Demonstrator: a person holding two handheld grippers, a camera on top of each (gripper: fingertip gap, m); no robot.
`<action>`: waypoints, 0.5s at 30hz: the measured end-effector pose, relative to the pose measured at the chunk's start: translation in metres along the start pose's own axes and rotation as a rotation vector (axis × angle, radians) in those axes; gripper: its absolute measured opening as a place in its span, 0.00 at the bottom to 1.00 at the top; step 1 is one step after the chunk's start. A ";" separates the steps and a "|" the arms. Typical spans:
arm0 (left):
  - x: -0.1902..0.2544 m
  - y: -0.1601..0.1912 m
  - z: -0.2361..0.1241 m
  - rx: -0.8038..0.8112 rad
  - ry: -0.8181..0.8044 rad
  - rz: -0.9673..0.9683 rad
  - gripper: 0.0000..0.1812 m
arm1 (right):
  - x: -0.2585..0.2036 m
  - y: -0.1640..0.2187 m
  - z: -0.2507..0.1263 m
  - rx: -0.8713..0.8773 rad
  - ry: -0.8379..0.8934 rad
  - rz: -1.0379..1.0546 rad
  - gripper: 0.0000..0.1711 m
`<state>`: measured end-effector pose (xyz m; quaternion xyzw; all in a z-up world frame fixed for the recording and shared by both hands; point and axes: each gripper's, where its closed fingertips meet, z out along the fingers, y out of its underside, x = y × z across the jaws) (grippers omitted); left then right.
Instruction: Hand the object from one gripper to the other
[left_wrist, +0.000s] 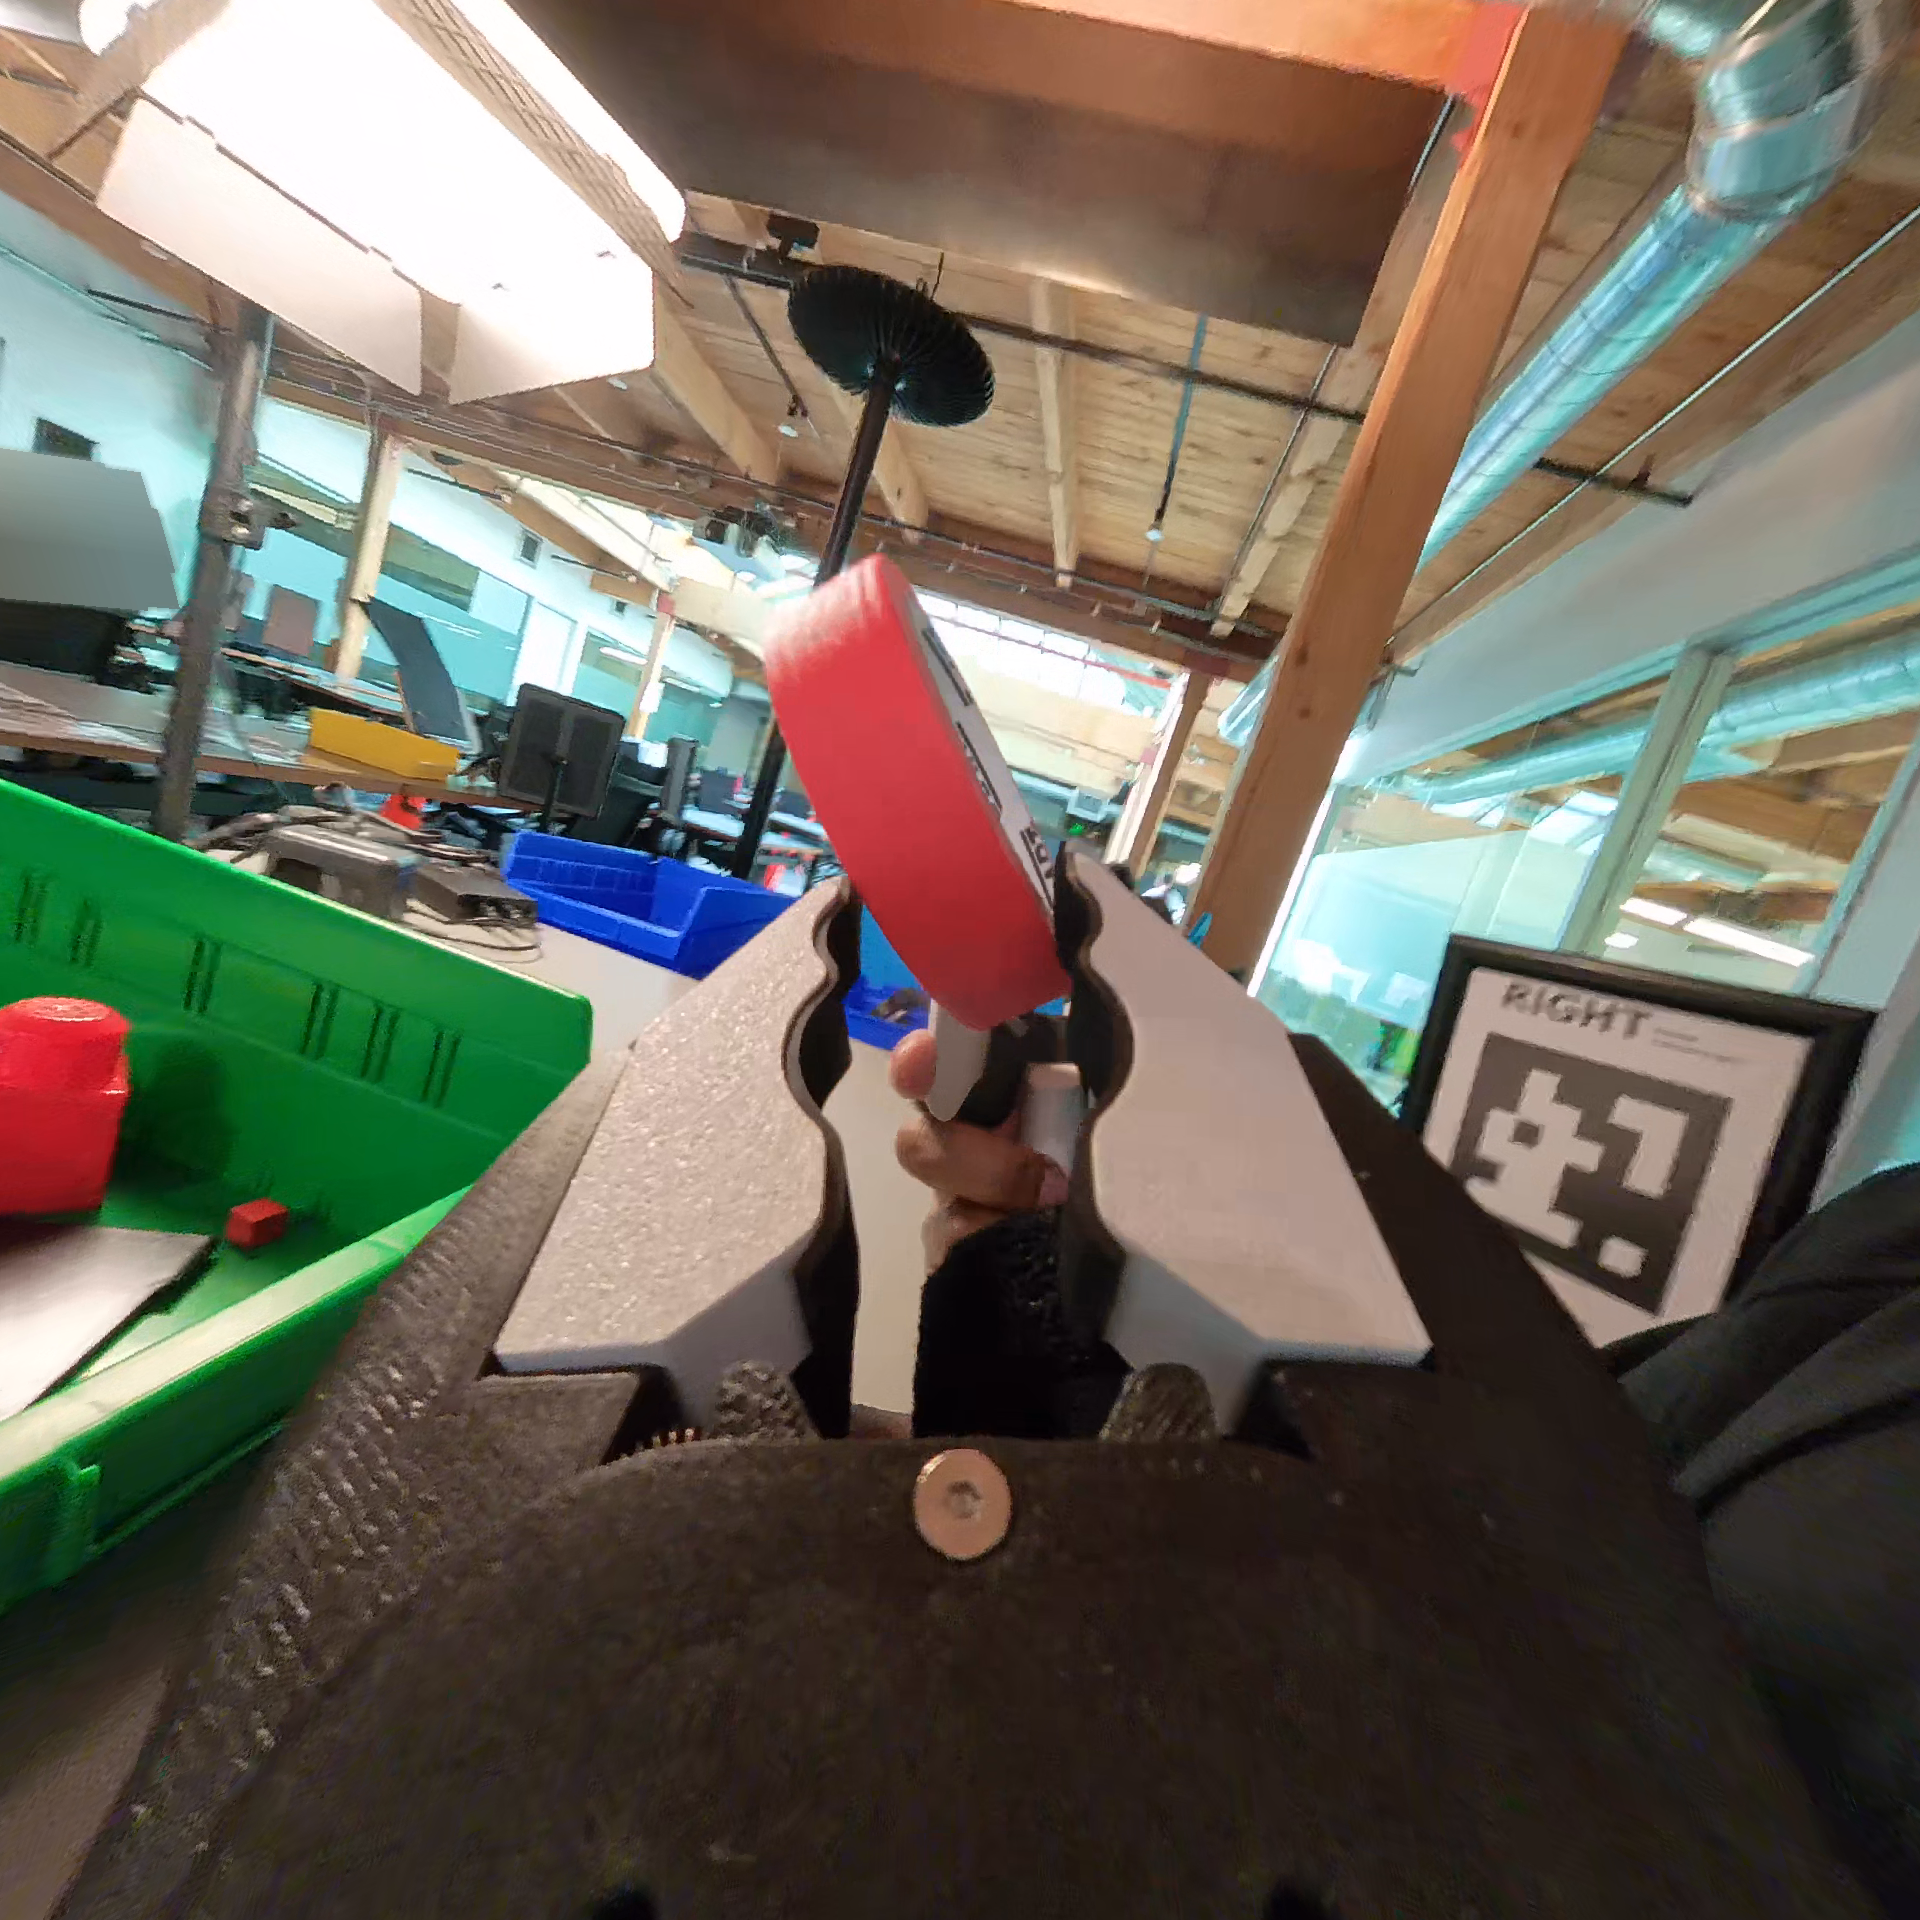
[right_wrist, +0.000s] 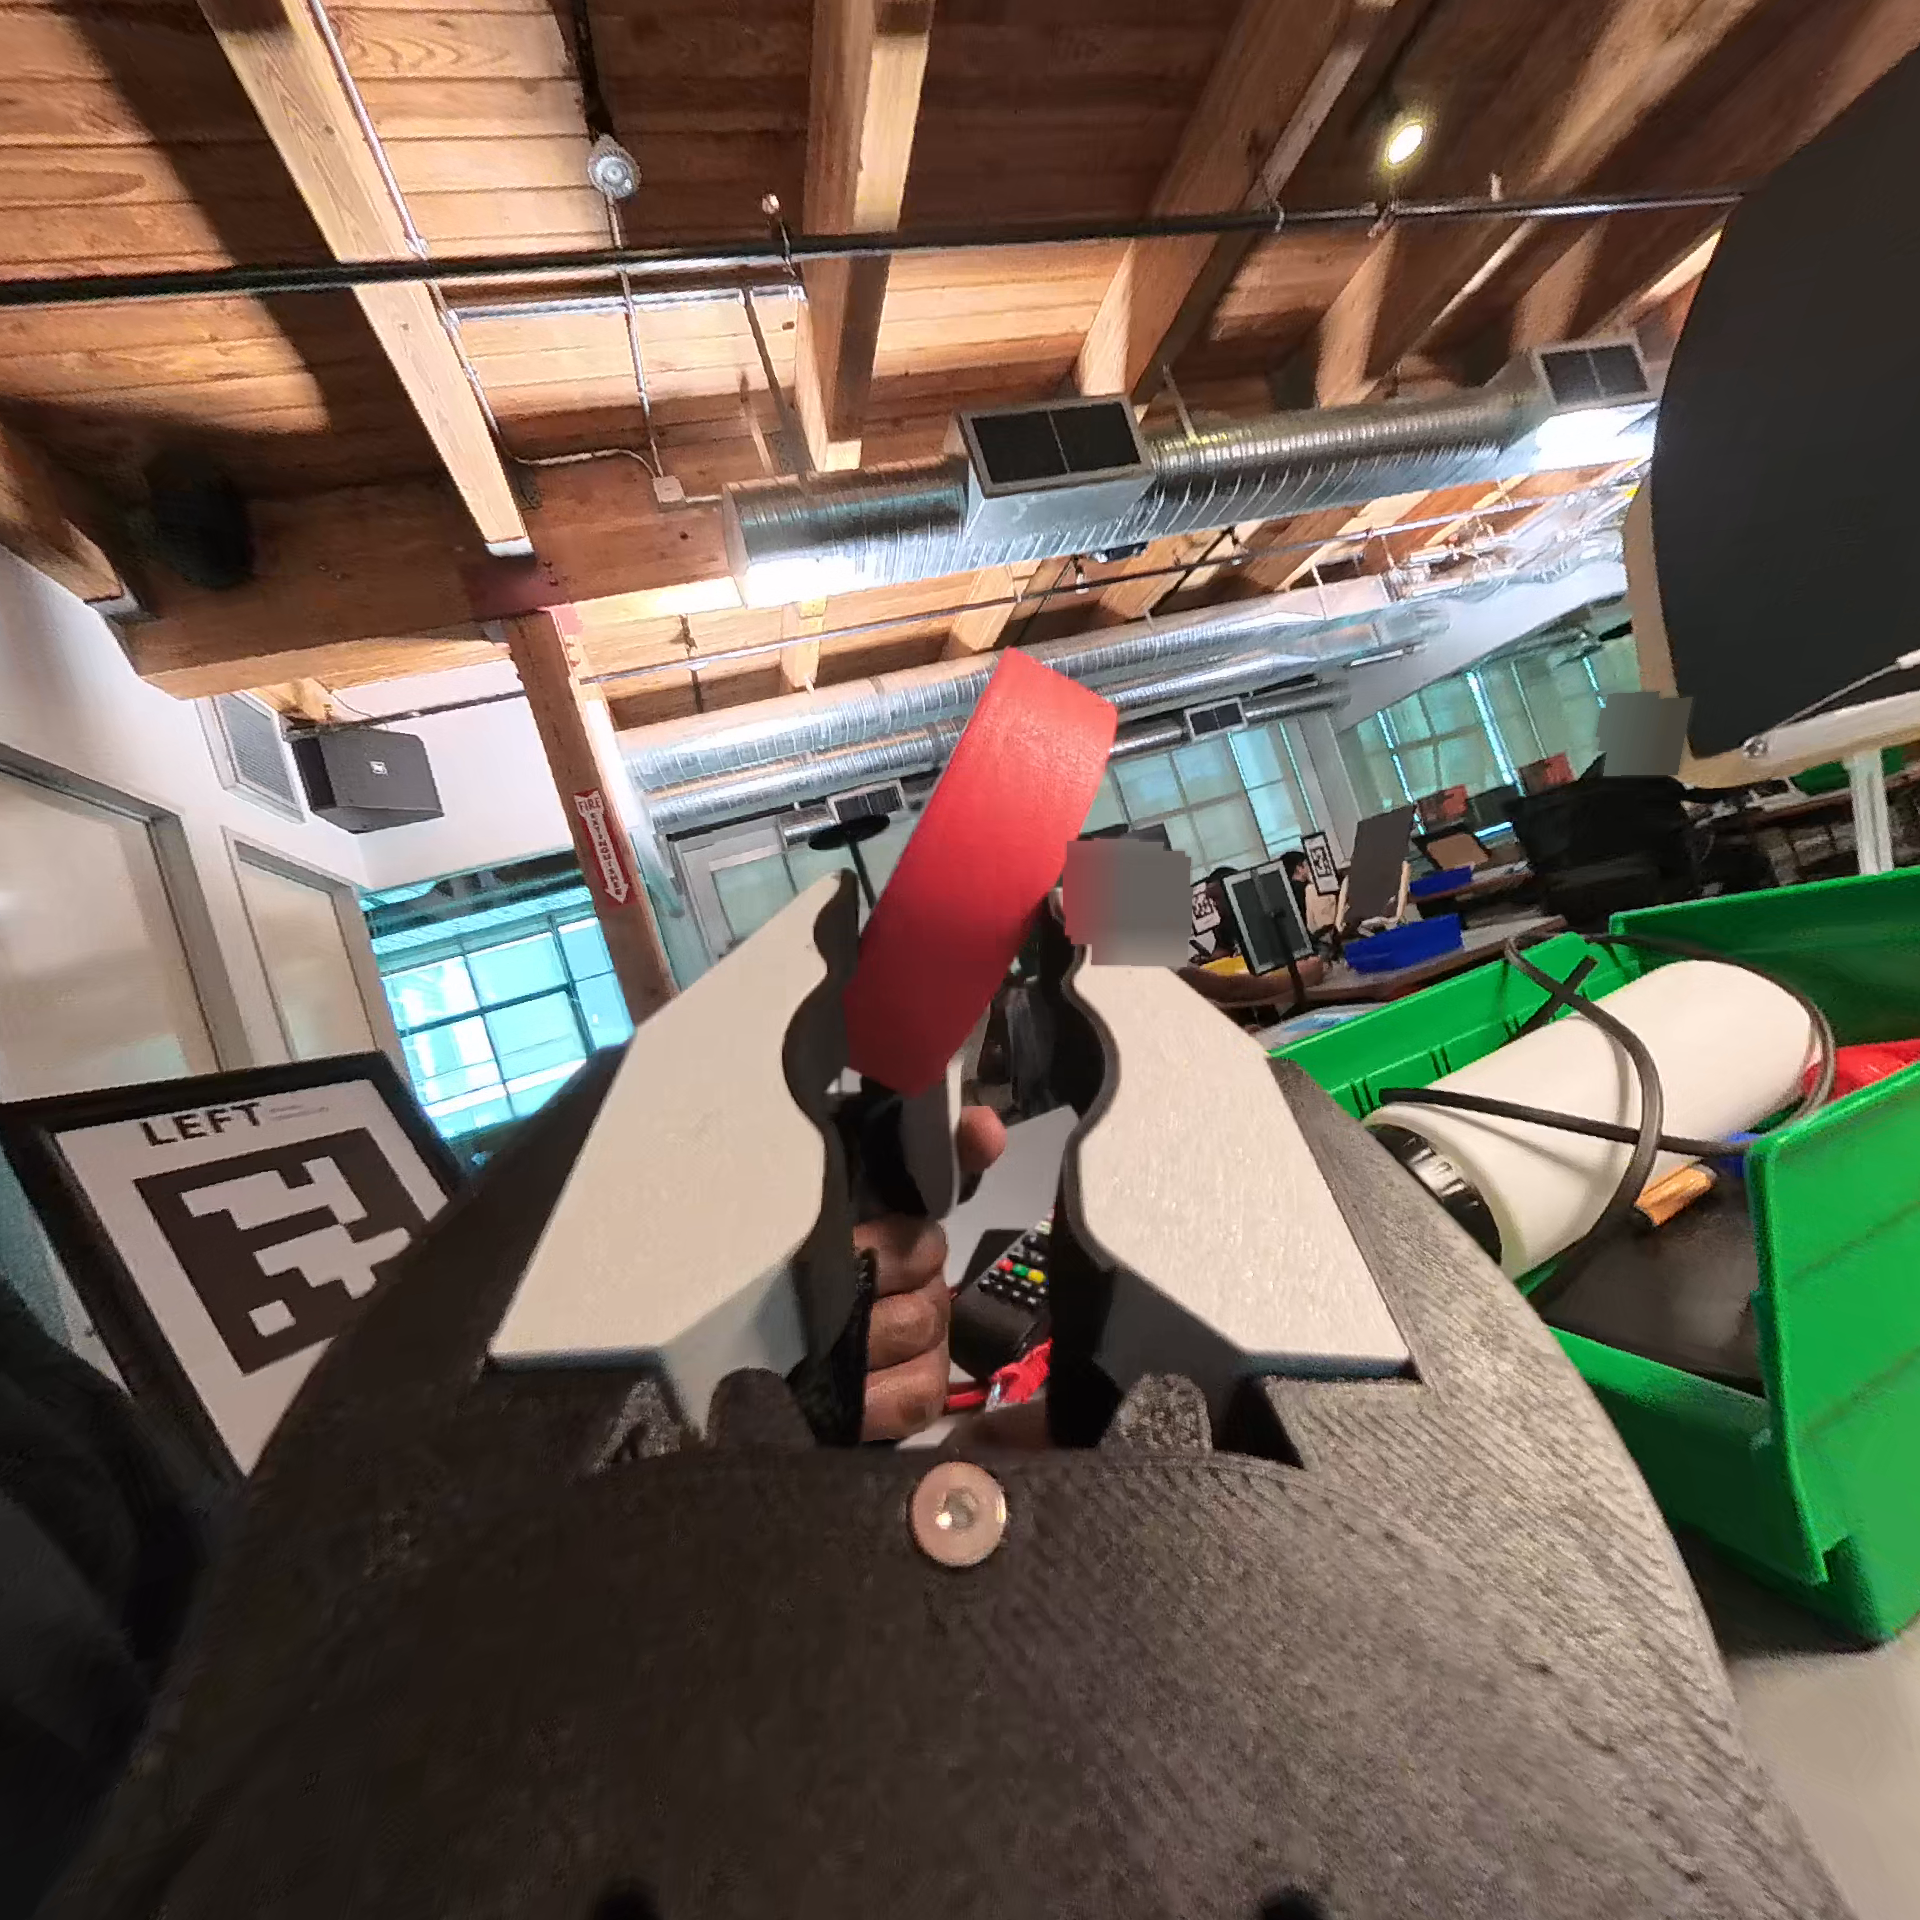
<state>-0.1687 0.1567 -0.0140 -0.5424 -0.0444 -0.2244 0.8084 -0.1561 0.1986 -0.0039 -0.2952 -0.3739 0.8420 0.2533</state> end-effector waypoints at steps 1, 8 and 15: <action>0.002 -0.002 -0.001 0.012 0.024 -0.034 0.20 | -0.001 -0.002 -0.001 0.011 -0.011 0.008 0.20; 0.010 -0.006 -0.005 0.034 0.082 -0.020 0.17 | -0.007 0.006 0.004 -0.017 -0.054 0.067 0.21; 0.017 -0.012 -0.005 0.067 0.038 0.165 0.17 | -0.014 0.049 0.014 -0.249 -0.079 0.074 0.29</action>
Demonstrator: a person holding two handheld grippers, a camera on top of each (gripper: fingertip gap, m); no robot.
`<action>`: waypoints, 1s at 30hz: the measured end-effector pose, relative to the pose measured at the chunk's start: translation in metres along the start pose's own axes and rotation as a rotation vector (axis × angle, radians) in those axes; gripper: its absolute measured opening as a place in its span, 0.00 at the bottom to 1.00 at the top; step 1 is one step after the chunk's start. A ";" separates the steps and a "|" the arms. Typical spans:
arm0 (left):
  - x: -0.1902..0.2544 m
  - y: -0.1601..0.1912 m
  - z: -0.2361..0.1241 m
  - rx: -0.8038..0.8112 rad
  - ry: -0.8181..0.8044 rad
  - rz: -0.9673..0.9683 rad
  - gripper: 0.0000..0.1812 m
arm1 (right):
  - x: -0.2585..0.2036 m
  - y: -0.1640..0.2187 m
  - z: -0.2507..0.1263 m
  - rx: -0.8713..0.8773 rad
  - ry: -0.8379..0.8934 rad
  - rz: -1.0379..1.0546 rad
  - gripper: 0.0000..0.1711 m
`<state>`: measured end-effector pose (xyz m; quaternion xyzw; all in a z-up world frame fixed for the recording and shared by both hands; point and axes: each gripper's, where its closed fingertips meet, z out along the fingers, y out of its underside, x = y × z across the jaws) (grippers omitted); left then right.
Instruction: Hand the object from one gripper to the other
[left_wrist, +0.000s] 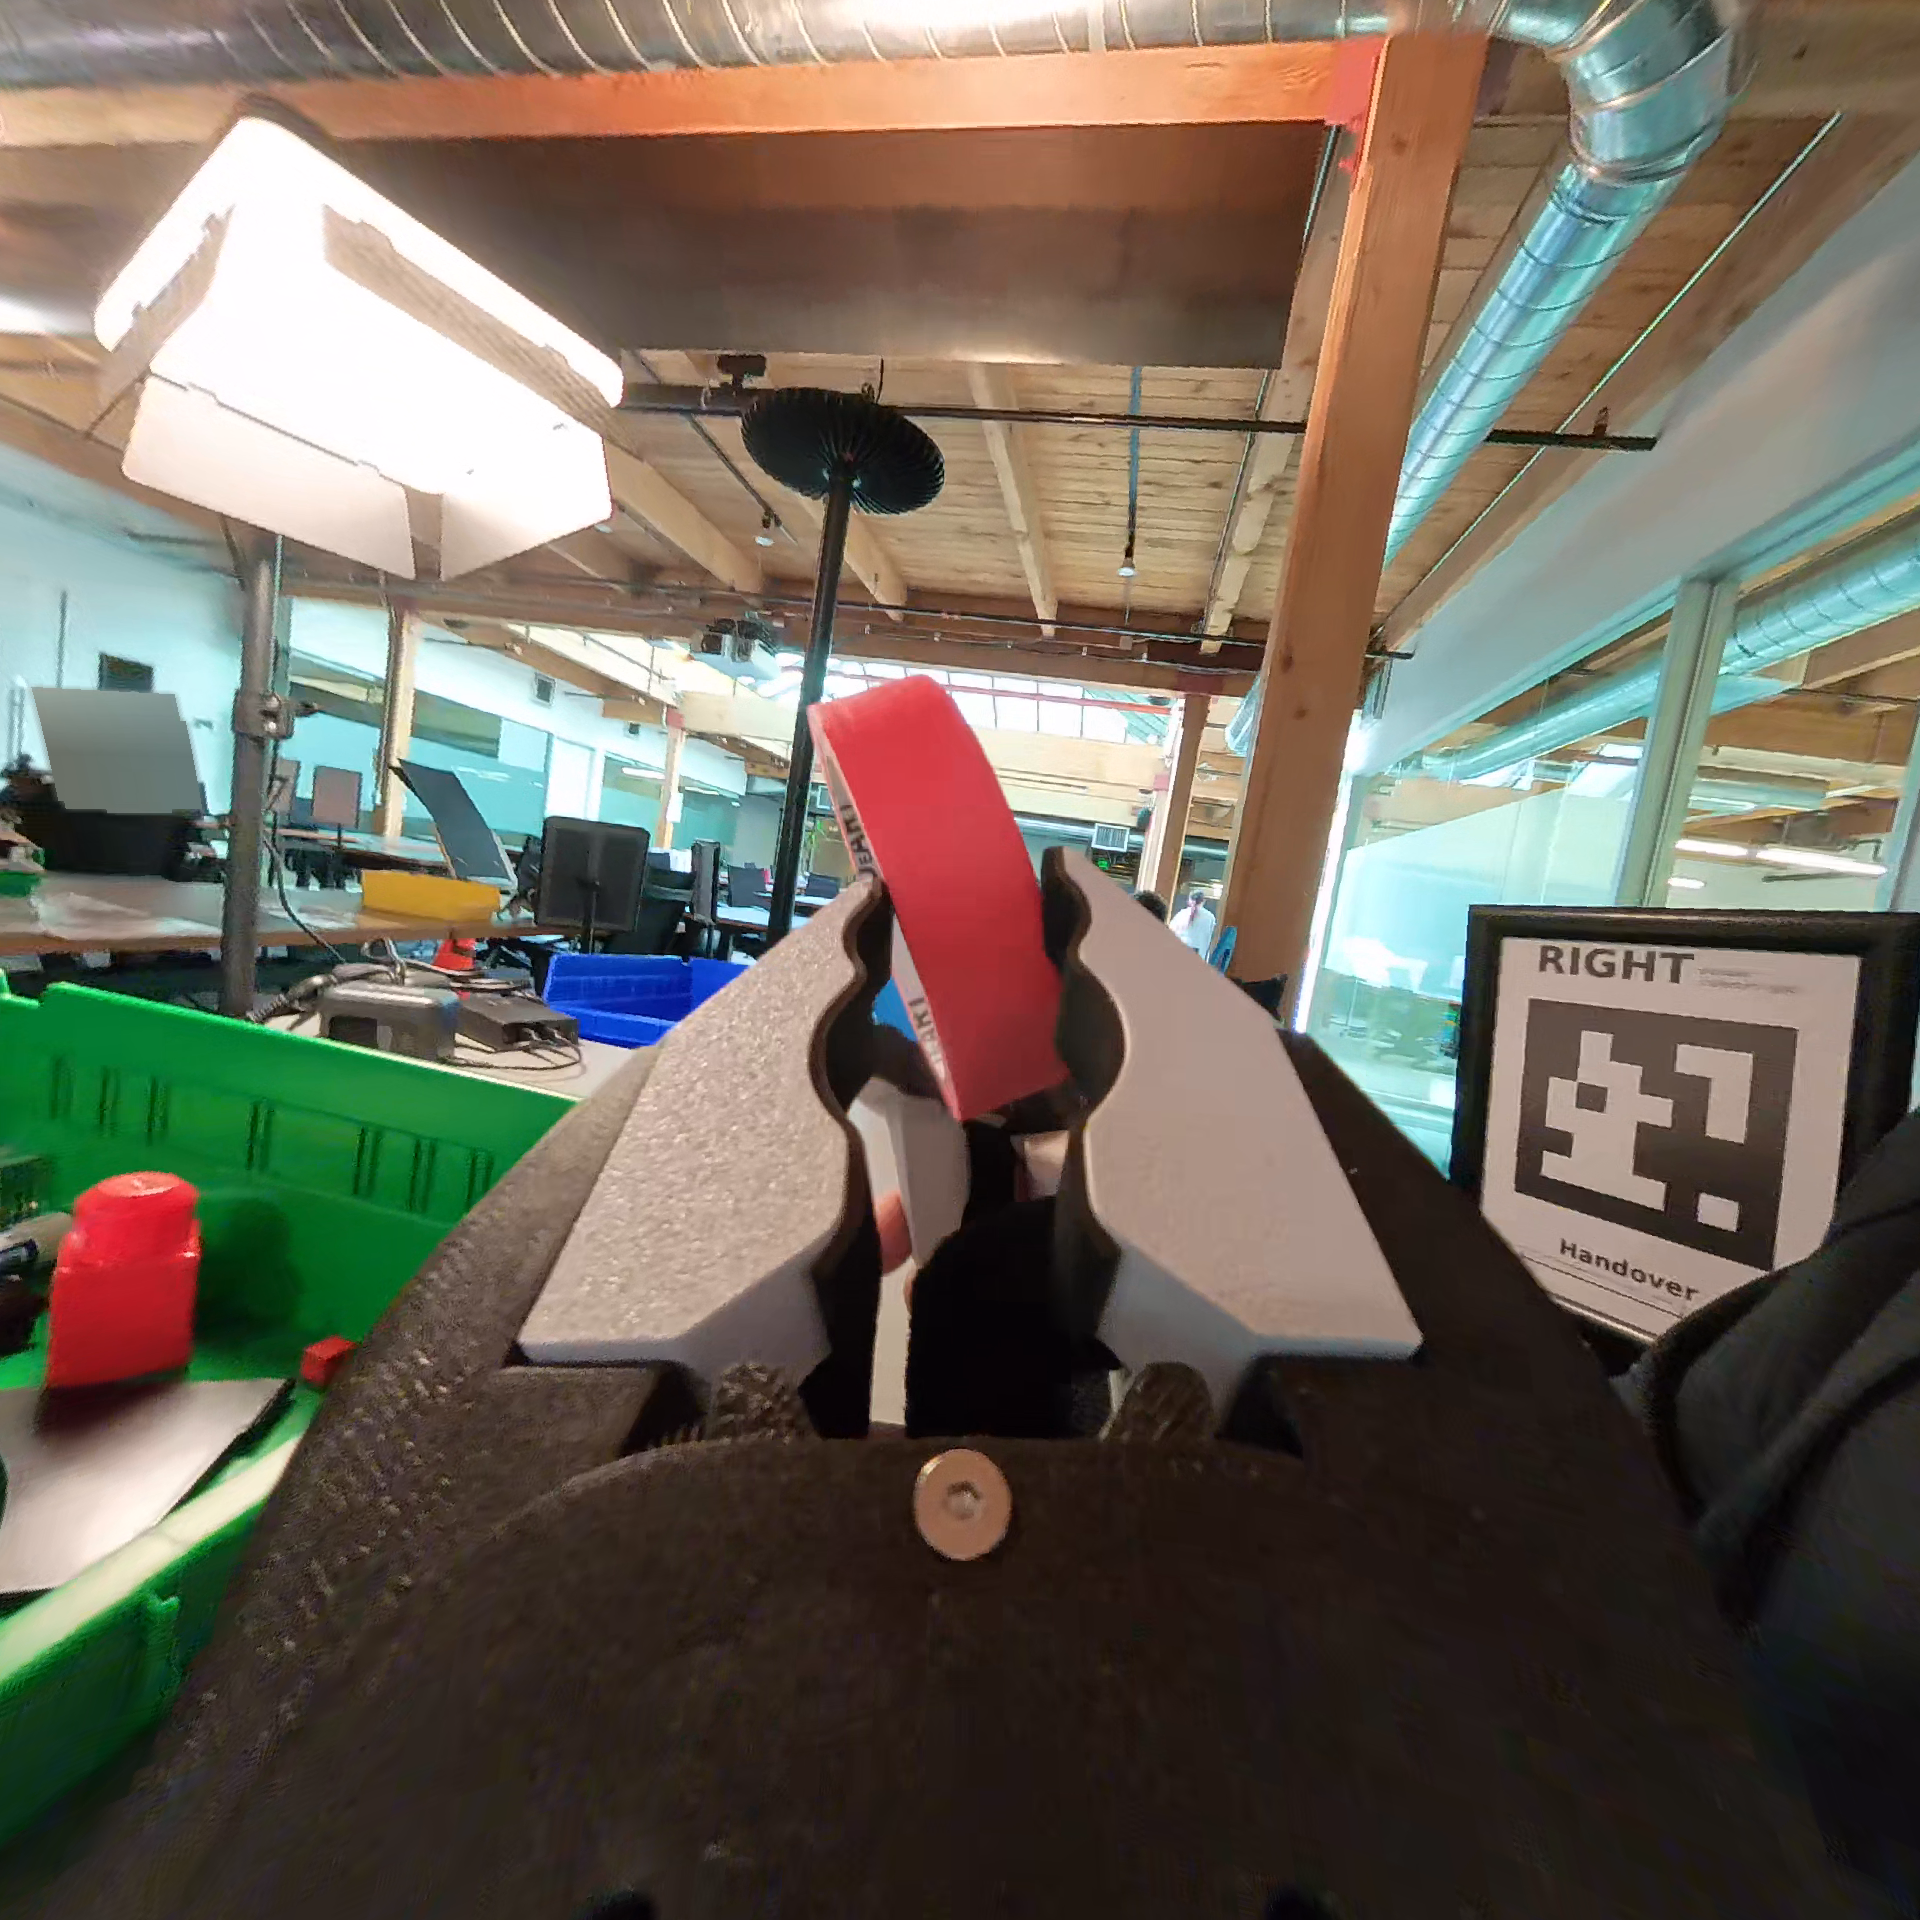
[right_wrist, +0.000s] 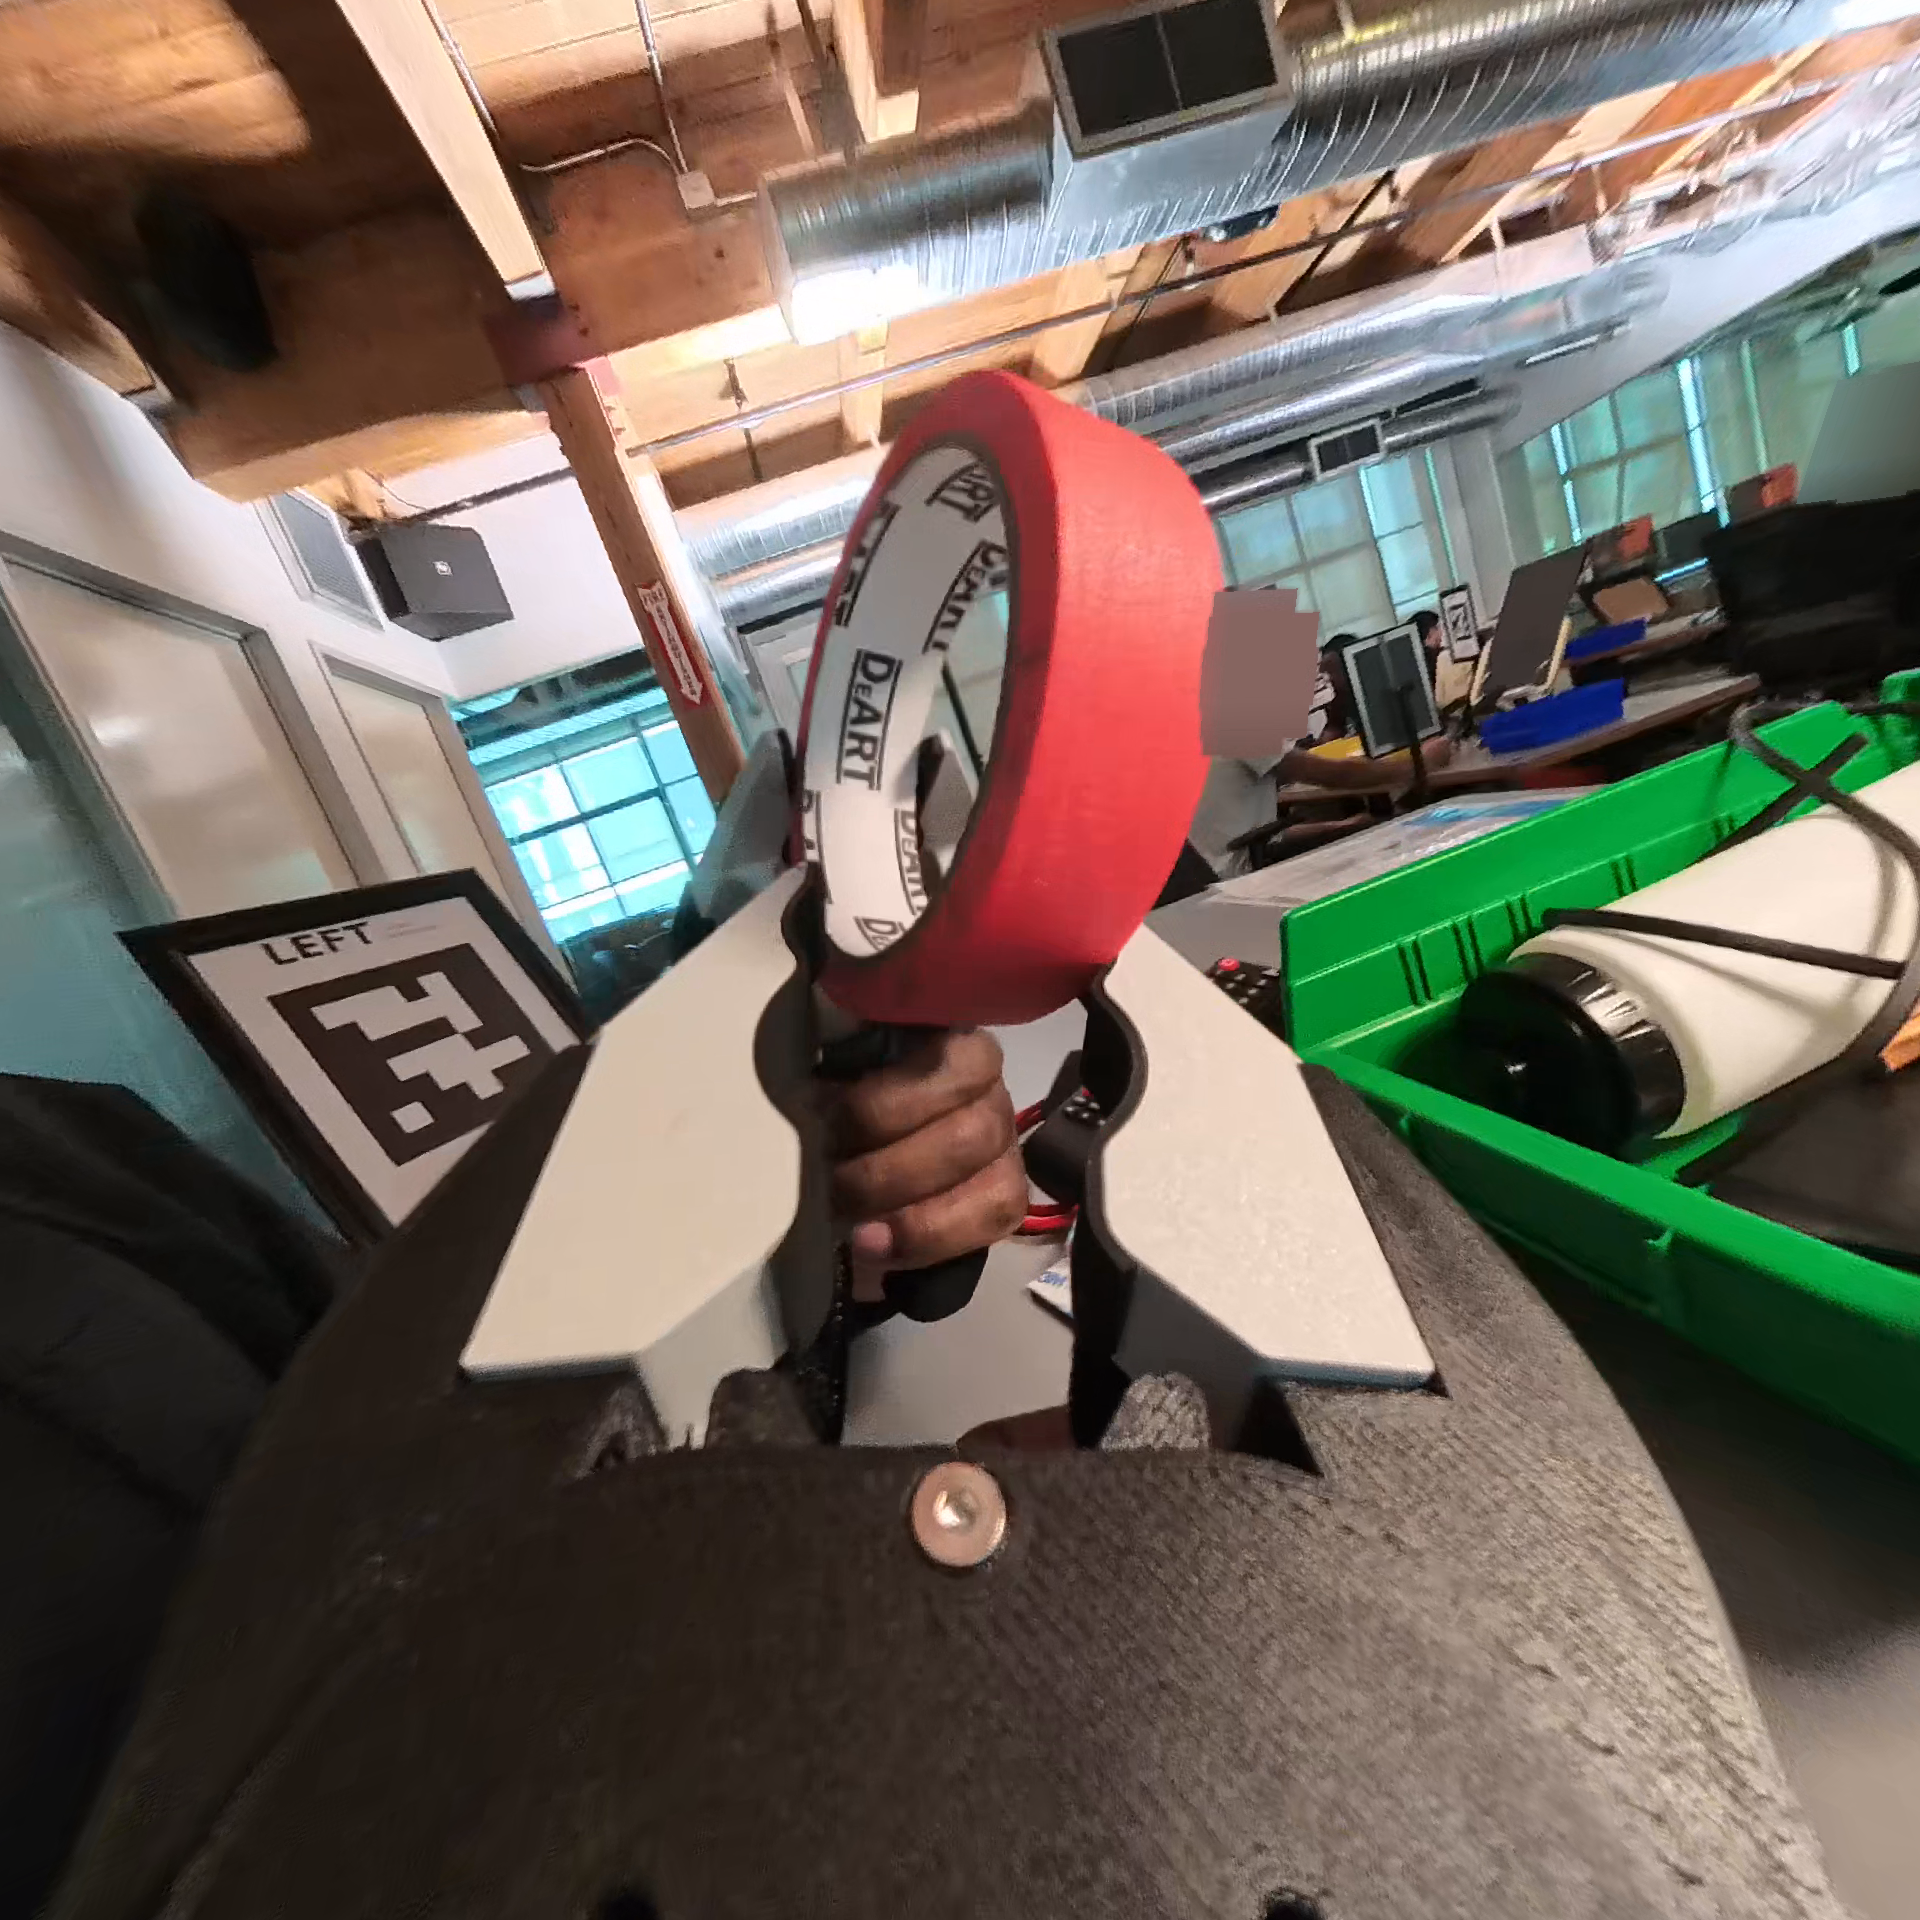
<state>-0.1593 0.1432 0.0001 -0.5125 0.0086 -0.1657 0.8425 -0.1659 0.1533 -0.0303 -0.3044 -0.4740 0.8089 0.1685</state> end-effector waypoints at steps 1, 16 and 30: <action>0.001 -0.001 0.000 0.006 0.005 0.005 0.16 | -0.001 0.001 0.000 -0.004 -0.010 0.016 0.29; -0.001 0.022 0.006 -0.103 0.029 -0.138 0.20 | -0.004 -0.035 -0.019 0.193 -0.021 -0.035 0.18; 0.005 0.007 -0.001 -0.041 0.168 -0.388 0.22 | -0.041 -0.046 -0.026 0.256 -0.154 -0.187 0.16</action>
